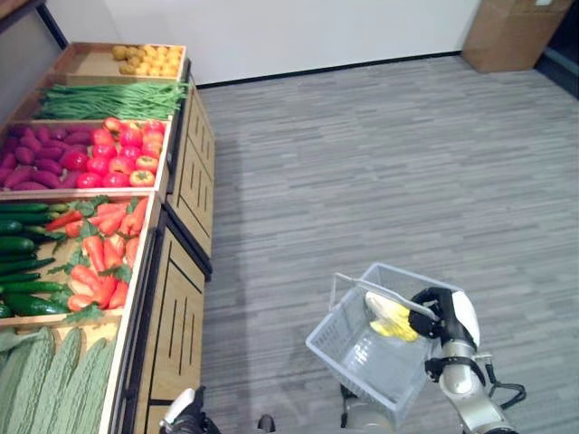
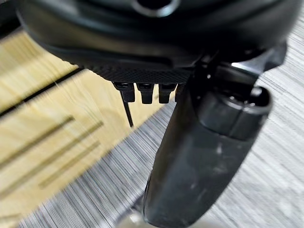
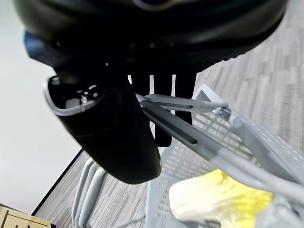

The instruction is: Get the vegetables into the basket

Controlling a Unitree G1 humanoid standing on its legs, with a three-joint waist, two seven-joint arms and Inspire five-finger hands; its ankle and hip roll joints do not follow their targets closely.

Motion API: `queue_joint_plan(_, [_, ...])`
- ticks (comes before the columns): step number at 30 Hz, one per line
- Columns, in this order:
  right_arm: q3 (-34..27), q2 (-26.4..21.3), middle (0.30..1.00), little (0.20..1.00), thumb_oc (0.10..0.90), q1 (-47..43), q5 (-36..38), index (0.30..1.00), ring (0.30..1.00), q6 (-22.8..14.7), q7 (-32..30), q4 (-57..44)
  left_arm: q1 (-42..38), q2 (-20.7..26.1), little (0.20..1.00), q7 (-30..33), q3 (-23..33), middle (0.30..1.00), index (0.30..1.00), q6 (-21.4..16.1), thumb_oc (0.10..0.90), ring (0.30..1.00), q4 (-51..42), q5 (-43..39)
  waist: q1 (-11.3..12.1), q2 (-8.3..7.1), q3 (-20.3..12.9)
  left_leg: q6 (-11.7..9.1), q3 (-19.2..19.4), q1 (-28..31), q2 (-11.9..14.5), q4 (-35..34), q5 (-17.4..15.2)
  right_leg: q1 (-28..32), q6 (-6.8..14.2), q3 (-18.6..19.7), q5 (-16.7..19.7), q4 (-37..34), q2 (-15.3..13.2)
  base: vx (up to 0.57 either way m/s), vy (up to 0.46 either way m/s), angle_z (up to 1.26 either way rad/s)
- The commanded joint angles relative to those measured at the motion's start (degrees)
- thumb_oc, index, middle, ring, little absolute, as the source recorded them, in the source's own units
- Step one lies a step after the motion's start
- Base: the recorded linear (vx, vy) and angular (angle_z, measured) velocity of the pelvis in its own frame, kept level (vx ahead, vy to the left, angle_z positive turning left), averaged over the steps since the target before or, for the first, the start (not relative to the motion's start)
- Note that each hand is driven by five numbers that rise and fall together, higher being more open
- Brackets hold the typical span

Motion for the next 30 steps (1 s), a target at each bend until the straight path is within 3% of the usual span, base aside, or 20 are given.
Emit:
queue_joint_plan(1, [-5.9,-4.3,0.3,0.3,0.4,-4.5,-0.8,0.3,0.3,-7.2,-2.8,-10.5,-3.7,2.9,1.0,1.8,1.1,1.0,1.0,-0.8,0.9,1.0,2.2,-0.1,0.0,-2.36,-1.1,-2.4,-3.8,0.7,-0.7,1.8,0.1,-1.3,2.6,0.1,-6.6,8.3,-1.6,0.18,-0.269,0.17])
queue_joint_plan(6, [-7.1,-6.8,0.3,0.3,0.4,-3.8,-1.7,0.3,0.3,-7.6,-3.1,-12.5,-3.2,2.3,1.0,1.8,1.6,1.0,1.0,-0.4,0.9,1.0,2.4,-0.8,-0.1,-1.66,-0.4,-4.1,-5.3,-1.7,0.4,7.6,3.5,-0.1,0.9,-1.2,-8.8,9.8,-0.2,0.08,-0.148,0.12])
queue_joint_plan(11, [-8.5,-9.2,0.3,0.3,0.4,-2.0,-3.0,0.3,0.3,-7.5,-2.6,-14.4,-2.8,2.0,1.0,2.2,3.6,1.0,1.0,0.1,0.9,1.0,3.5,-2.2,0.7,-2.43,1.0,-5.3,-6.9,-5.8,-1.3,15.4,7.7,3.5,-0.7,-2.9,-10.4,9.4,-0.4,0.09,-0.127,0.22])
queue_joint_plan(13, [-9.6,-10.0,0.3,0.3,0.4,-1.6,-3.7,0.3,0.3,-7.4,-2.9,-14.9,-1.8,2.0,1.0,2.2,4.2,1.0,1.0,0.2,0.9,1.0,4.6,-2.0,1.5,-3.31,1.5,-4.1,-6.1,-10.5,-2.9,12.5,5.6,5.4,-0.1,-3.0,-10.7,7.9,-1.7,0.13,-0.063,0.19])
queue_joint_plan(16, [-9.7,-10.3,0.3,0.3,0.4,-1.6,-4.3,0.3,0.3,-7.4,-3.2,-15.2,-1.0,1.9,1.0,2.1,4.1,1.0,1.0,0.4,0.9,1.0,5.5,-1.1,2.3,-3.6,1.3,-3.4,-4.6,-13.8,-3.0,8.3,5.1,6.8,0.4,-2.7,-11.1,6.7,-2.3,0.17,0.013,0.21])
queue_joint_plan(19, [-8.8,-9.9,0.3,0.3,0.4,-2.3,-4.9,0.3,0.3,-7.2,-4.1,-14.6,0.0,1.7,1.0,1.7,3.7,1.0,1.0,0.7,0.9,1.0,6.1,0.2,4.2,-2.45,1.7,-4.7,-2.1,-19.1,-1.8,0.8,12.4,10.3,0.5,-1.2,-12.7,5.5,-1.2,0.27,0.118,-0.07])
queue_joint_plan(20, [-8.4,-9.7,0.3,0.3,0.4,-2.8,-5.6,0.3,0.3,-6.6,-3.9,-15.1,0.6,1.8,1.0,1.4,3.7,1.0,1.0,0.7,0.9,1.0,6.1,0.6,5.0,-2.23,1.3,-4.8,-1.4,-19.3,-1.7,0.8,13.3,12.0,0.8,-0.2,-13.7,5.3,-1.1,0.32,0.152,-0.26])
queue_joint_plan(27, [-8.4,-7.5,0.3,0.3,0.4,-2.9,-6.0,0.3,0.3,-5.5,-3.0,-15.0,0.9,1.8,1.0,1.0,3.4,1.0,1.0,0.6,0.9,1.0,6.4,1.4,5.2,-3.08,-0.7,-2.7,0.8,-16.5,-3.2,0.5,11.0,13.7,2.8,1.2,-14.6,6.0,-4.2,0.21,0.197,-0.41])
queue_joint_plan(30, [-6.3,-5.3,0.3,0.3,0.4,-4.3,-6.1,0.3,0.3,-4.8,-2.5,-14.4,-0.8,2.9,1.0,1.7,3.5,1.0,1.0,0.7,0.9,1.0,4.9,0.8,5.8,-4.78,-1.7,-0.1,2.9,-14.9,-5.2,0.7,8.3,12.1,4.8,2.6,-12.1,8.5,-7.0,0.19,0.271,-0.06])
